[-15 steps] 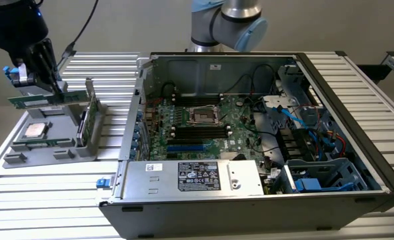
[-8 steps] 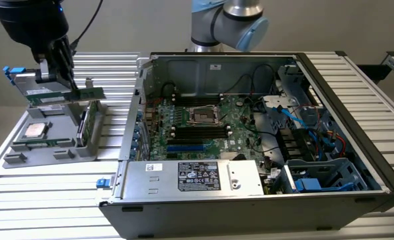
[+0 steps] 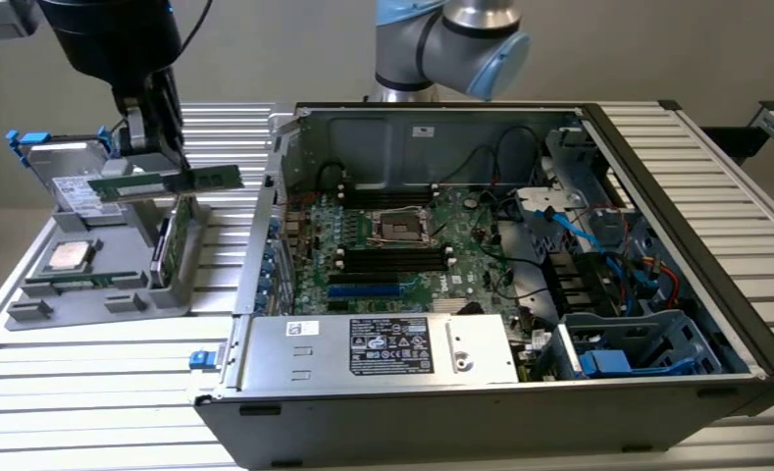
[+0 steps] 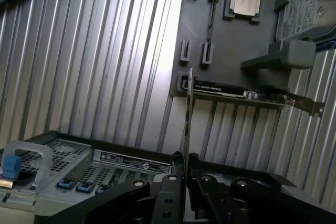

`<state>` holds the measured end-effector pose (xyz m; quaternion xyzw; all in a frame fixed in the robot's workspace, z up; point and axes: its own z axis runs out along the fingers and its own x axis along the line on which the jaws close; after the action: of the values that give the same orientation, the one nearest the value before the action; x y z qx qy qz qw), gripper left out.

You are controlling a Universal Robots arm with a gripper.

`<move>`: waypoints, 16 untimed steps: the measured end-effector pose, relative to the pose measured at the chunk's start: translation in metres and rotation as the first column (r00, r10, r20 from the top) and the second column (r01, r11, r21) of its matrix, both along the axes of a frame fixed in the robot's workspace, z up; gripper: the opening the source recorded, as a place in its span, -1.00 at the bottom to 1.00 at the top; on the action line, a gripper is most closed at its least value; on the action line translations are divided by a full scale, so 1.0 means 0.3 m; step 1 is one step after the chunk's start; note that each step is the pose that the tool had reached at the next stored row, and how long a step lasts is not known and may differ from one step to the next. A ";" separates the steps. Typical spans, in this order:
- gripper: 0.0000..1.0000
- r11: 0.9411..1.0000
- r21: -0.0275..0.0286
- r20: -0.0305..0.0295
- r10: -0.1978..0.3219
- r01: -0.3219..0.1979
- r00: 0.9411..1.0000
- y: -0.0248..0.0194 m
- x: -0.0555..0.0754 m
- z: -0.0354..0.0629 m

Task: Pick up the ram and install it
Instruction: 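Pick up the ram and move it above insertion slot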

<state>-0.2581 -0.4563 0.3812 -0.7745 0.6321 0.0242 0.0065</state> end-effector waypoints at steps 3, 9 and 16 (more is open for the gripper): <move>-0.71 1.000 0.000 0.000 0.000 0.000 1.000 0.000 0.042 0.007; -0.71 1.000 0.000 0.000 0.000 0.000 1.000 0.000 0.089 0.015; -0.71 1.000 0.002 0.000 0.000 0.000 1.000 0.000 0.186 0.022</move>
<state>-0.2023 -0.4563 0.3879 -0.7744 0.6322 0.0247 0.0072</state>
